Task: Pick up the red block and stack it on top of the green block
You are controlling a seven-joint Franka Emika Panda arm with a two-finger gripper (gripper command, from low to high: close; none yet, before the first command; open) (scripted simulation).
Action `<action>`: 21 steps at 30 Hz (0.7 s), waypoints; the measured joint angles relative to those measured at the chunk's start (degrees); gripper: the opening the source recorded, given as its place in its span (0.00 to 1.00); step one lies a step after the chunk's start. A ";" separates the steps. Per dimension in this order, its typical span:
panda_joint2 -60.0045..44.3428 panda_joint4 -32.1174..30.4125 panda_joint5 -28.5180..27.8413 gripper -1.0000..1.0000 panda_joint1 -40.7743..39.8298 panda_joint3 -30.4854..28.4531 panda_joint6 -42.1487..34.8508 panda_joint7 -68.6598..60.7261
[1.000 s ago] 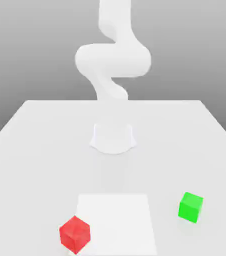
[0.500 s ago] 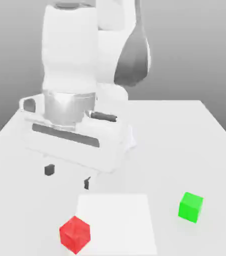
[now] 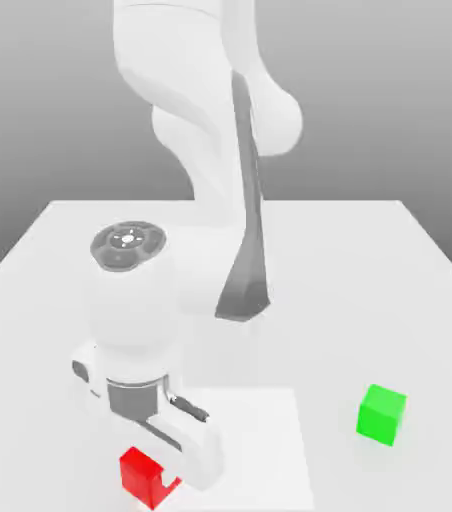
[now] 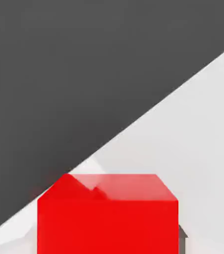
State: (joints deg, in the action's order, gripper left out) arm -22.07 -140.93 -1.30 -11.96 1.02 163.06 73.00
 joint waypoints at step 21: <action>15.14 -5.33 -4.65 0.00 3.79 10.95 -10.22 -31.97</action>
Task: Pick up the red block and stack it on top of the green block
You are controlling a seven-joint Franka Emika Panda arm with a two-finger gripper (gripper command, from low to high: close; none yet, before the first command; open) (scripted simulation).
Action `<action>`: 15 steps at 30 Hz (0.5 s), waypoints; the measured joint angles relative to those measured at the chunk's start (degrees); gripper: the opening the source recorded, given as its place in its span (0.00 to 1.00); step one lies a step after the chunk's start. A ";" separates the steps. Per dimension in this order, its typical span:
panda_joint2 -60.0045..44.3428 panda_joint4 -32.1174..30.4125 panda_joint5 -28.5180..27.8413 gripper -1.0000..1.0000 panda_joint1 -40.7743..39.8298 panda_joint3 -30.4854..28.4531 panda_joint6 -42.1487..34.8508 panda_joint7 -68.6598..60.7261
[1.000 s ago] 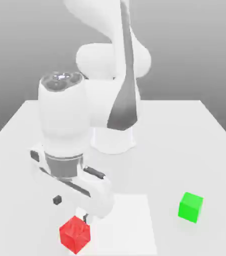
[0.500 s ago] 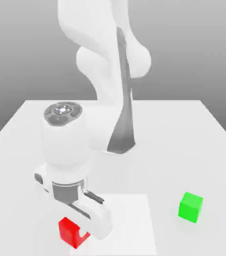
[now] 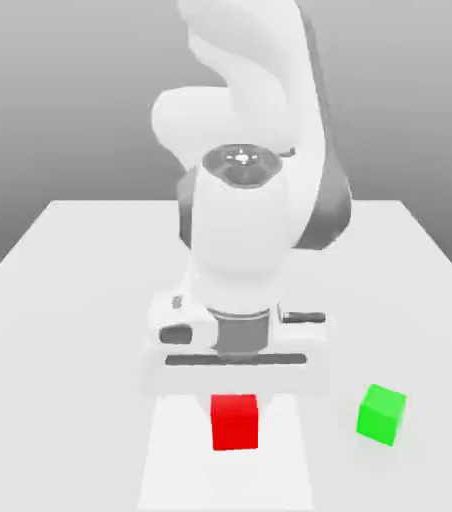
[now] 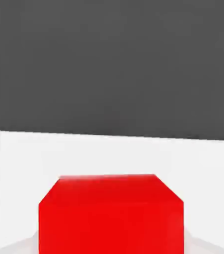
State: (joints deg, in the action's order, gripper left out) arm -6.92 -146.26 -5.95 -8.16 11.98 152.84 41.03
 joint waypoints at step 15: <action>5.10 -3.88 2.41 0.00 7.50 9.46 -1.10 -38.14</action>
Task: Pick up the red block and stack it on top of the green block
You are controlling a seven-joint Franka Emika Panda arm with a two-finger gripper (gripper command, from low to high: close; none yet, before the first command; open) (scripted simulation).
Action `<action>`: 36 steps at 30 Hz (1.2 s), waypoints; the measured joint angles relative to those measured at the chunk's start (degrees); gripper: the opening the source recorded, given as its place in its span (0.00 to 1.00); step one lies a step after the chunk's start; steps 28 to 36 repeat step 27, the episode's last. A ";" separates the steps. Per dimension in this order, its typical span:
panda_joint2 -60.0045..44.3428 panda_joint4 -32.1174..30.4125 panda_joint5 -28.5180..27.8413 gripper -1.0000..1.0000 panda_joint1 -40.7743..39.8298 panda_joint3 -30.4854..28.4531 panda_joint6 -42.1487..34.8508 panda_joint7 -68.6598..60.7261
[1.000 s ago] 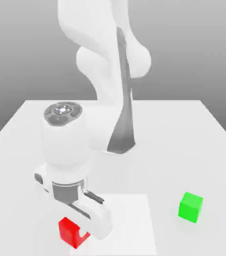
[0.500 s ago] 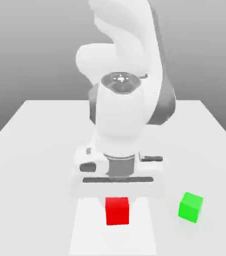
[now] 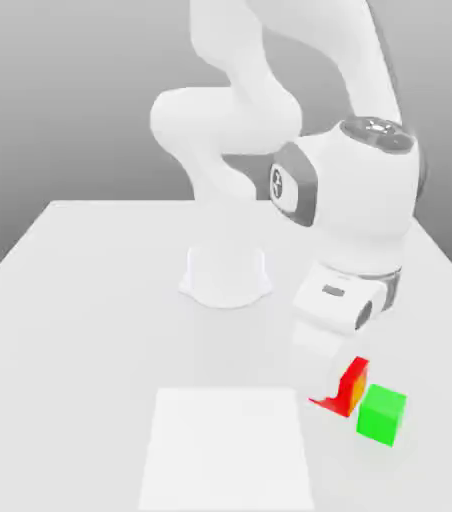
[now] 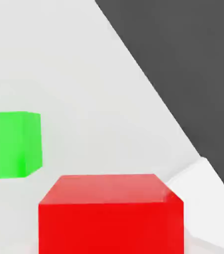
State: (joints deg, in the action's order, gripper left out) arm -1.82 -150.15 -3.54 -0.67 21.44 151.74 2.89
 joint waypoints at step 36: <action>0.92 -2.27 2.67 1.00 9.84 -0.32 1.51 -24.30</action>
